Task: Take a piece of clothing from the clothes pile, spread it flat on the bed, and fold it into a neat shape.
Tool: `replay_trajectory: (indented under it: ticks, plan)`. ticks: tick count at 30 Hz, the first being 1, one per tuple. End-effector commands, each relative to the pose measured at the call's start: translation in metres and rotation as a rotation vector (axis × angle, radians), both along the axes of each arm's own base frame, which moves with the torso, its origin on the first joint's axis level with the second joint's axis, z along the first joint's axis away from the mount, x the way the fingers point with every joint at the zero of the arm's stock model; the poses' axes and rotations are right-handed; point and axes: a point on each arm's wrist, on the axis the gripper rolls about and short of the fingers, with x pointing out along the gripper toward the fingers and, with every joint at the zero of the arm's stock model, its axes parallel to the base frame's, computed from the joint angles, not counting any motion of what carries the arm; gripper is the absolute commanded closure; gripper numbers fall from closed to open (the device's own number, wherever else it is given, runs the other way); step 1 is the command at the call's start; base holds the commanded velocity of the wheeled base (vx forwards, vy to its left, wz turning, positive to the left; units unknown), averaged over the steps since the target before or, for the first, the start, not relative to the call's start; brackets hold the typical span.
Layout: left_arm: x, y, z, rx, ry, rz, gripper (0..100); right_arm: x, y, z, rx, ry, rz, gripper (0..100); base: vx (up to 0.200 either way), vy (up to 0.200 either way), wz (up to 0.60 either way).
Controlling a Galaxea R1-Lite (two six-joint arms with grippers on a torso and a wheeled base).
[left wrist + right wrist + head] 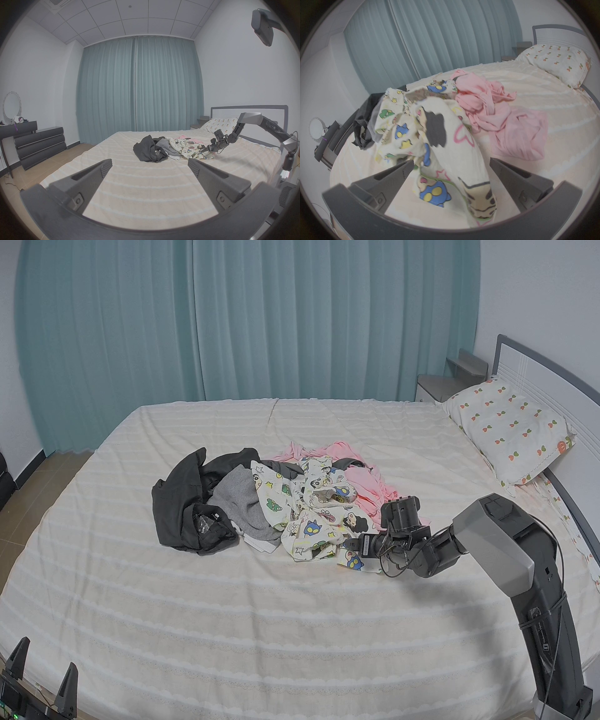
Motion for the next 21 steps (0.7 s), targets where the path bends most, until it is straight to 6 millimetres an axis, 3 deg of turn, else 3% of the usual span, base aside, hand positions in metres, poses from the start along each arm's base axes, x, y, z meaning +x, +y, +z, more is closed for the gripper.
replay_trajectory:
  ticks: [1,7,8,15,21]
  plan:
    - [0.0,0.0,-0.005,0.0,0.006,0.0,0,0.002,0.001,-0.011,0.0,-0.004,0.001,0,0.0,0.0,0.0]
    - [0.0,0.0,-0.005,0.001,0.004,0.0,0,0.001,0.009,-0.008,0.014,-0.032,0.016,0,0.0,0.0,0.0]
    - [0.0,0.0,-0.005,0.0,0.004,0.0,0,0.001,0.011,-0.007,0.02,-0.038,0.019,100,0.0,0.0,0.0]
    - [0.0,0.0,-0.005,0.0,0.006,0.0,0,0.0,0.01,-0.001,0.056,-0.063,0.005,100,0.0,0.0,0.0]
    - [0.0,0.0,-0.005,0.0,0.004,0.0,0,-0.009,0.001,0.013,0.213,-0.127,-0.041,100,0.0,0.0,0.0]
